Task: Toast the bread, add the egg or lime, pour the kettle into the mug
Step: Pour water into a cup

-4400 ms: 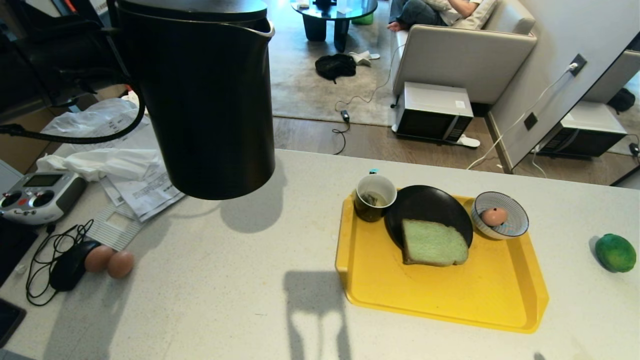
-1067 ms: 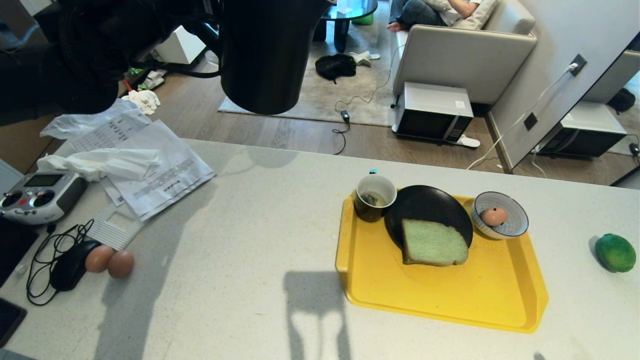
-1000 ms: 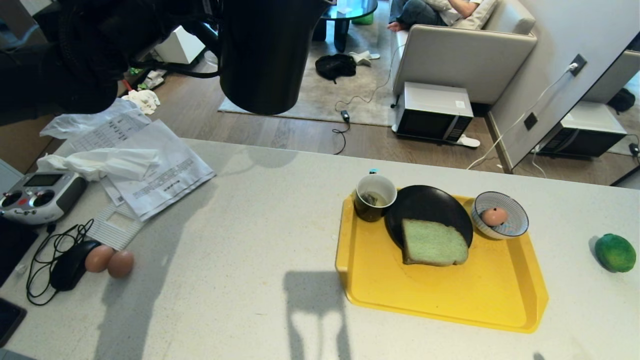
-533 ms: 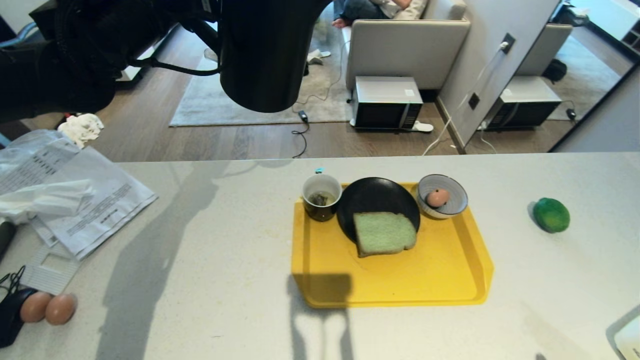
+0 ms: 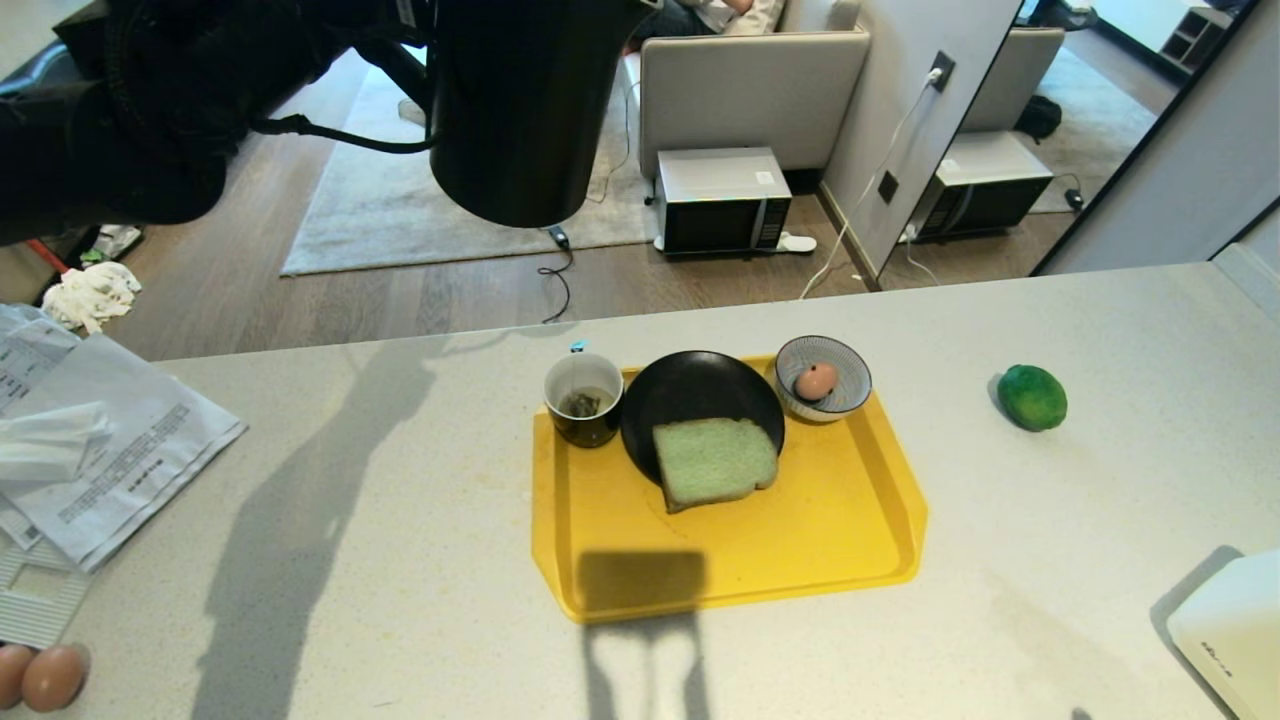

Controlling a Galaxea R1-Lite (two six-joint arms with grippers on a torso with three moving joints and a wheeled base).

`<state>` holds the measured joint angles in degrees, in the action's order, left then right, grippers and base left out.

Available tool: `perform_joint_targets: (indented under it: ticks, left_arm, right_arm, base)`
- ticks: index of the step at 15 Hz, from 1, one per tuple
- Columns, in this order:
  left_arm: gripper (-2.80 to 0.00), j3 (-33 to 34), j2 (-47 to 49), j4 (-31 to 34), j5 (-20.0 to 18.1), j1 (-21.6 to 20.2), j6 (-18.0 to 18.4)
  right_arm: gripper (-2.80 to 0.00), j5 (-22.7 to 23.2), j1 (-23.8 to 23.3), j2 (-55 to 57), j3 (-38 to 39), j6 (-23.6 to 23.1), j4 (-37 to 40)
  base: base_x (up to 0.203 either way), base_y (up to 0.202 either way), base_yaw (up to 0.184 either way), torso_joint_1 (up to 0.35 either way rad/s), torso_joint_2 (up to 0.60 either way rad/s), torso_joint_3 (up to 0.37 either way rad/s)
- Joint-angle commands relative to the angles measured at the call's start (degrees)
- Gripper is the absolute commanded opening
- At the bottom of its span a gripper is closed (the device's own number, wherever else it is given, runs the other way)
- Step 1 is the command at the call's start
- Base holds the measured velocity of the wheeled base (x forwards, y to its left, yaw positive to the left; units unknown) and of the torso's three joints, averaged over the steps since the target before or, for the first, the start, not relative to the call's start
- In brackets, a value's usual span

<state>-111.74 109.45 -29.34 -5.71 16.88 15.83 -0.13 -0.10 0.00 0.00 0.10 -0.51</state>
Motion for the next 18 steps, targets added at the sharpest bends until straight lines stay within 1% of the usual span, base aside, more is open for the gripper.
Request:
perform_joint_targets:
  ticks: [1,4,6,8,10,12,15,18]
  left_arm:
    - [-2.80,0.56,0.15,-0.19,0.00,-0.79,0.39]
    - [-2.80,0.69,0.64,-0.24,0.04,-1.63,0.96]
    - [-2.80,3.29,0.22,-0.93,0.21,-2.19,0.89]
    - [-2.80,9.05,-1.00,-2.88,0.19,-3.23,1.31]
    - [-2.80,16.16,-2.68,-3.68,0.09,-4.16,2.34]
    - [-2.80,23.18,-3.64,-6.90,-0.03,-4.65,3.60]
    - [-2.80,28.99,-3.46,-11.25,-0.62,-6.85,7.05]
    - [-2.80,29.44,-4.02,-11.34,-1.72,-8.04,8.33]
  right_arm:
    - [-2.80,0.05,0.01,0.00,0.09,-0.01,-0.02]
    - [-2.80,-0.04,0.01,0.03,0.07,-0.01,-0.02]
    - [-2.80,-0.04,0.01,0.00,0.06,-0.01,-0.02]
    - [-2.80,-0.04,0.01,0.00,0.04,-0.01,-0.02]
    - [-2.80,-0.04,0.01,0.00,0.09,-0.01,-0.02]
    - [-2.80,-0.04,0.01,0.07,0.09,-0.01,-0.02]
    - [-2.80,-0.04,0.01,0.00,0.00,-0.01,-0.02]
    - [-2.80,-0.04,0.01,0.08,0.09,-0.01,-0.02]
  base:
    - [0.000,0.000,0.000,0.000,0.00,0.000]
    - [0.000,0.000,0.000,0.000,0.00,0.000]
    - [0.000,0.000,0.000,0.000,0.00,0.000]
    - [0.000,0.000,0.000,0.000,0.00,0.000]
    - [0.000,0.000,0.000,0.000,0.00,0.000]
    - [0.000,0.000,0.000,0.000,0.00,0.000]
    - [0.000,0.000,0.000,0.000,0.00,0.000]
    - [0.000,0.000,0.000,0.000,0.00,0.000]
